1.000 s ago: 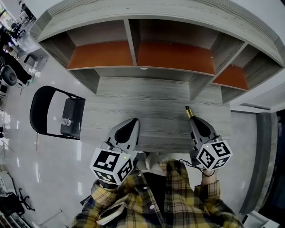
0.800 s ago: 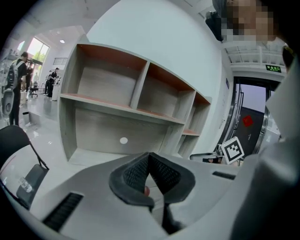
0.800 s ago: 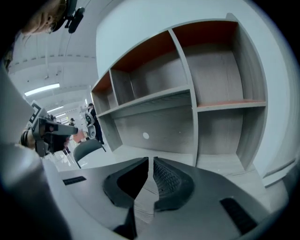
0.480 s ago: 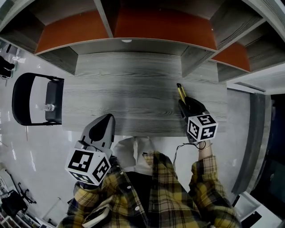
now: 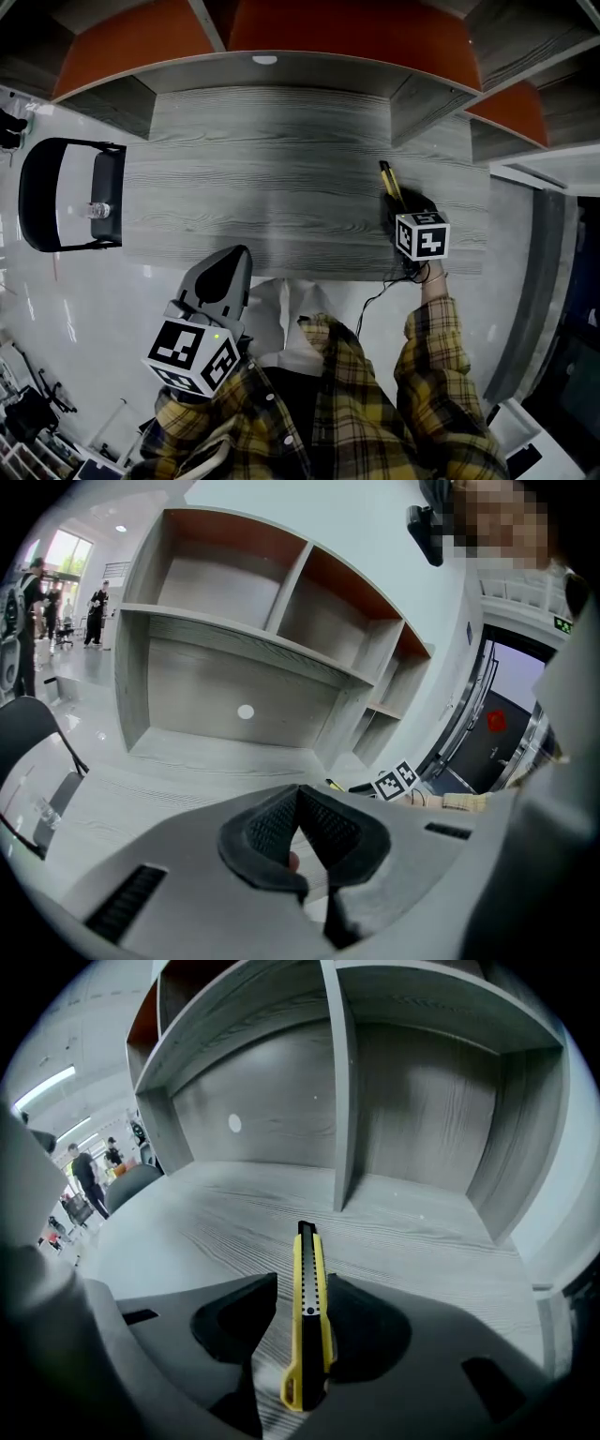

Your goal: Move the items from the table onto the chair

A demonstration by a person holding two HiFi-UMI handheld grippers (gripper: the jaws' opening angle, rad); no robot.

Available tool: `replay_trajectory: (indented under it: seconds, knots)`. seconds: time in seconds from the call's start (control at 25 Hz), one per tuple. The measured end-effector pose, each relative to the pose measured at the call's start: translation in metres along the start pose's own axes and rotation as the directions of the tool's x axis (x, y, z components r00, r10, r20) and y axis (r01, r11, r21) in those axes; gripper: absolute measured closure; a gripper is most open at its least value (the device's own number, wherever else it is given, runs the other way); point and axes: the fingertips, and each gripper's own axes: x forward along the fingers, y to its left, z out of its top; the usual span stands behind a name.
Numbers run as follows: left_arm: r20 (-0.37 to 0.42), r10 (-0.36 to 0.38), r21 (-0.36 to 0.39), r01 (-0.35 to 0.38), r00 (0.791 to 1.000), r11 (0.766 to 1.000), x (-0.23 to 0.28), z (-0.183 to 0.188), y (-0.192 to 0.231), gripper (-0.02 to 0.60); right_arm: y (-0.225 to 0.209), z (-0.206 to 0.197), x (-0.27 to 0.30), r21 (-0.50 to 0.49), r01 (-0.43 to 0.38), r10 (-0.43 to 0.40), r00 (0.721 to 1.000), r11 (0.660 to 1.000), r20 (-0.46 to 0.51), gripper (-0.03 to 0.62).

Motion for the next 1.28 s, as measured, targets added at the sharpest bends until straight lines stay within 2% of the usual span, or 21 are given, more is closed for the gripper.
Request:
replay_trajectory:
  seconds: [0.28, 0.4, 0.44, 0.6, 0.88, 1.12, 1.28]
  knots:
    - [0.022, 0.011, -0.002, -0.011, 1.0, 1.0, 0.003, 0.006, -0.002, 0.578, -0.01, -0.005, 0.014, -0.056, 0.003, -0.01, 0.994, 0.998, -0.112, 0.439]
    - [0.04, 0.018, -0.007, -0.018, 0.999, 1.0, 0.003, 0.011, -0.004, 0.578, -0.011, -0.004, 0.015, -0.053, 0.008, -0.015, 0.991, 0.999, -0.132, 0.446]
    - [0.046, 0.019, -0.007, -0.019, 0.999, 1.0, 0.002, 0.013, -0.005, 0.578, -0.011, -0.004, 0.014, -0.055, 0.01, -0.017, 0.991, 0.998, -0.136, 0.467]
    - [0.074, 0.013, 0.003, -0.014, 0.997, 1.0, -0.002, 0.02, -0.012, 0.578, -0.012, -0.007, 0.011, -0.033, 0.001, -0.005, 0.99, 0.999, -0.139, 0.468]
    - [0.142, 0.019, -0.016, -0.017, 0.99, 1.0, -0.01, 0.034, -0.008, 0.578, 0.015, 0.006, -0.024, 0.108, -0.112, 0.116, 0.993, 0.988, -0.026, 0.468]
    - [0.184, 0.031, -0.047, -0.023, 0.982, 0.999, -0.024, 0.037, 0.013, 0.578, 0.054, 0.031, -0.059, 0.077, -0.158, 0.154, 0.986, 0.984, 0.057, 0.468]
    - [0.203, 0.044, -0.069, -0.031, 0.978, 0.997, -0.049, 0.033, 0.045, 0.578, 0.1, 0.046, -0.069, 0.066, -0.18, 0.174, 0.981, 0.981, 0.087, 0.468]
